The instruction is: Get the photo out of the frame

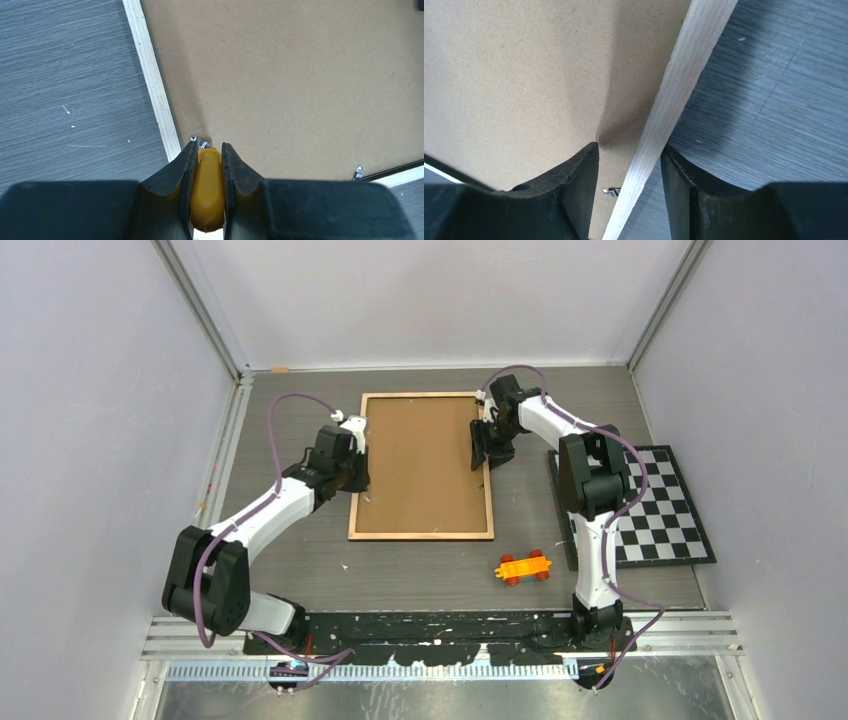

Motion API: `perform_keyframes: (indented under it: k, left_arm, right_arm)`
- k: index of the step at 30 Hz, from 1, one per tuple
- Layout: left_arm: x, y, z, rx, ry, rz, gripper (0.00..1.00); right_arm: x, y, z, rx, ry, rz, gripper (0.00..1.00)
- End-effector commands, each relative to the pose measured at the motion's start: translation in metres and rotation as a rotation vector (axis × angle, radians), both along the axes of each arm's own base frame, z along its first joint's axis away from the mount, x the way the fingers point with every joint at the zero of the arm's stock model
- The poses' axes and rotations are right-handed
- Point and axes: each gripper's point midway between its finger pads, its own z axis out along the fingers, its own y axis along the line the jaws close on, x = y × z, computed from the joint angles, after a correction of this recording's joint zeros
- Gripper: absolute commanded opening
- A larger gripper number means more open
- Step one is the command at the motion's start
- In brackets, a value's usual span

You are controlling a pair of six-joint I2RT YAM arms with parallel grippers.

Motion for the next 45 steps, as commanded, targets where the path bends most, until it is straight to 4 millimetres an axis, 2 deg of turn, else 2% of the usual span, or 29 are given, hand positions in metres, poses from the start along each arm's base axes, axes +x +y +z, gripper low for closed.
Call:
perform_keyframes:
  k: [1, 4, 8, 11, 14, 17, 22, 30, 36, 41, 42, 43, 45]
  left_arm:
    - [-0.007, -0.005, 0.01, -0.012, 0.018, -0.032, 0.0]
    - [0.006, -0.015, 0.036, -0.058, -0.017, -0.039, 0.0]
    - [0.019, -0.031, 0.073, -0.16, -0.037, -0.056, 0.0]
    - [0.023, -0.046, 0.099, -0.254, -0.035, -0.074, 0.0]
    - [0.025, -0.059, 0.126, -0.34, -0.049, -0.103, 0.0]
    - [0.02, -0.071, 0.144, -0.425, -0.04, -0.149, 0.0]
    - [0.013, -0.08, 0.167, -0.534, -0.043, -0.201, 0.0]
    - [0.008, -0.083, 0.182, -0.617, -0.03, -0.247, 0.0]
    - [0.004, -0.083, 0.186, -0.663, 0.004, -0.283, 0.0]
    - [-0.003, -0.084, 0.183, -0.67, 0.058, -0.32, 0.0]
    - [-0.005, -0.084, 0.183, -0.668, 0.067, -0.331, 0.01]
    - [-0.007, -0.084, 0.182, -0.666, 0.076, -0.341, 0.03]
    - [-0.012, -0.084, 0.178, -0.653, 0.099, -0.362, 0.14]
  right_arm:
    - [-0.003, 0.01, 0.006, 0.04, -0.011, 0.08, 0.54]
    - [0.004, 0.009, 0.032, 0.057, -0.105, 0.168, 0.56]
    - [0.012, 0.022, 0.09, 0.174, -0.292, 0.294, 0.6]
    - [0.006, 0.05, 0.133, 0.318, -0.403, 0.373, 0.63]
    - [-0.008, 0.081, 0.165, 0.409, -0.488, 0.435, 0.63]
    - [-0.029, 0.112, 0.185, 0.457, -0.565, 0.517, 0.63]
    - [-0.054, 0.143, 0.197, 0.452, -0.651, 0.642, 0.63]
    - [-0.064, 0.167, 0.192, 0.454, -0.676, 0.713, 0.6]
    - [-0.066, 0.175, 0.193, 0.445, -0.707, 0.752, 0.39]
    - [-0.069, 0.176, 0.195, 0.418, -0.736, 0.809, 0.09]
    - [-0.07, 0.175, 0.196, 0.411, -0.742, 0.818, 0.03]
    - [-0.069, 0.174, 0.197, 0.403, -0.748, 0.825, 0.01]
    - [-0.07, 0.17, 0.199, 0.386, -0.765, 0.847, 0.01]
